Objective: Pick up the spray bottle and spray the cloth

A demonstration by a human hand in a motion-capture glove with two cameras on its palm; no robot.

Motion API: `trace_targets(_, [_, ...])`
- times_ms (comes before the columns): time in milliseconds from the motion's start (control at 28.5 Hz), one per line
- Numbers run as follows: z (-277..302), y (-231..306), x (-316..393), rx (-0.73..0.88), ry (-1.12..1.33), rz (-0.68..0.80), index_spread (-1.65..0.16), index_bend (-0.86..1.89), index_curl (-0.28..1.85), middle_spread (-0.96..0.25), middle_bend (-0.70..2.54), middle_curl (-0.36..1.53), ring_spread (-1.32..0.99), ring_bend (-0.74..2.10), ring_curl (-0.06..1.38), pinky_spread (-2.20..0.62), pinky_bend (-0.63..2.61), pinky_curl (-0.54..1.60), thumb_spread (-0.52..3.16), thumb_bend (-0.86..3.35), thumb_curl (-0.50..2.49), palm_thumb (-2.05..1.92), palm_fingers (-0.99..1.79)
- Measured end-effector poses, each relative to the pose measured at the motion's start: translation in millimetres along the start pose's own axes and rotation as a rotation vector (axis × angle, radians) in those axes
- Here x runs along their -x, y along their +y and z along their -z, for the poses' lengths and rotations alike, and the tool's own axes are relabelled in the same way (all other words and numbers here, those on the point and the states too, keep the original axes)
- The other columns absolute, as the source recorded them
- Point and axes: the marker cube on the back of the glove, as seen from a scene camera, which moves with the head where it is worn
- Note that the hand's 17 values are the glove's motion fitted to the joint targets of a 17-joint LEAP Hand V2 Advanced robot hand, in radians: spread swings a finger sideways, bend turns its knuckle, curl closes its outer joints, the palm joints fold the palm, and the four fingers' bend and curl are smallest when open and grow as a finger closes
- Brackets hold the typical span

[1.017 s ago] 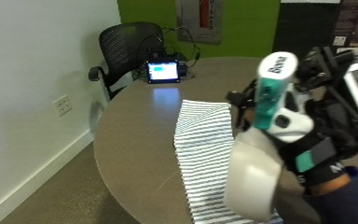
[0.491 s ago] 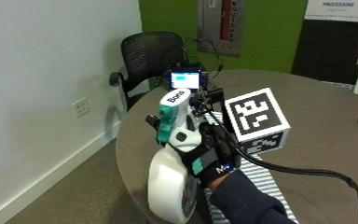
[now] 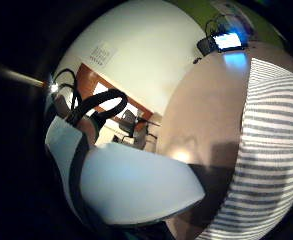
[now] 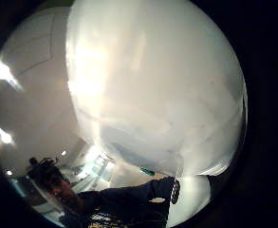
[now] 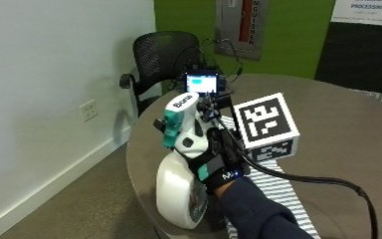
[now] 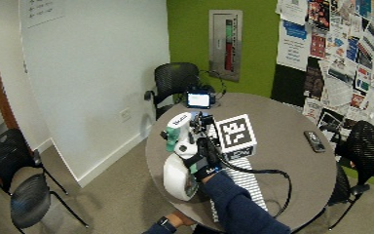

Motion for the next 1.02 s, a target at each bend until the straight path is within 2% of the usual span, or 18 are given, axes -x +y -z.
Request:
trace_targets(175, [-5.4,7.4,-8.3,0.049,-0.008,0.042,-0.27,0.18,0.60,-0.15,0.61,0.52,-0.22,0.69,0.46,-0.32,0.51,0.41,0.71,-0.04,0.63,0.94,1.35])
trace_targets(351, [-2.7,20.0,-19.6,0.170,0.050,0.001,-0.27,0.16,0.58,-0.16,0.58,0.52,-0.23,0.67,0.46,-0.32,0.53,0.41,0.72,-0.04,0.62,0.91,1.29])
trace_targets(491, [12.7,33.9,-21.1,0.312,0.132,-0.045,-0.31,0.06,0.52,-0.17,0.51,0.50,-0.22,0.57,0.44,-0.19,0.43,0.39,0.79,-0.03,0.61,0.89,0.78])
trace_targets(596, [41.2,46.8,-16.2,0.358,0.241,-0.049,-0.37,0.04,0.50,-0.13,0.43,0.48,-0.18,0.48,0.45,-0.03,0.51,0.45,0.88,-0.04,0.59,0.84,0.40])
trace_targets(807, [120.4,84.3,-19.5,0.366,0.609,-0.002,-0.42,0.12,0.39,-0.08,0.34,0.42,-0.12,0.35,0.36,0.13,0.52,0.39,0.96,-0.03,0.56,0.80,0.35])
trace_targets(947, [156.2,102.0,-22.1,0.321,0.809,-0.043,-0.43,0.18,0.38,-0.07,0.30,0.40,-0.10,0.31,0.32,0.18,0.48,0.36,1.01,-0.03,0.54,0.78,0.40])
trace_targets(1017, [176.0,115.6,-27.8,0.298,0.883,-0.108,-0.43,0.20,0.38,-0.06,0.27,0.39,-0.10,0.29,0.31,0.21,0.45,0.35,1.03,-0.02,0.54,0.78,0.42])
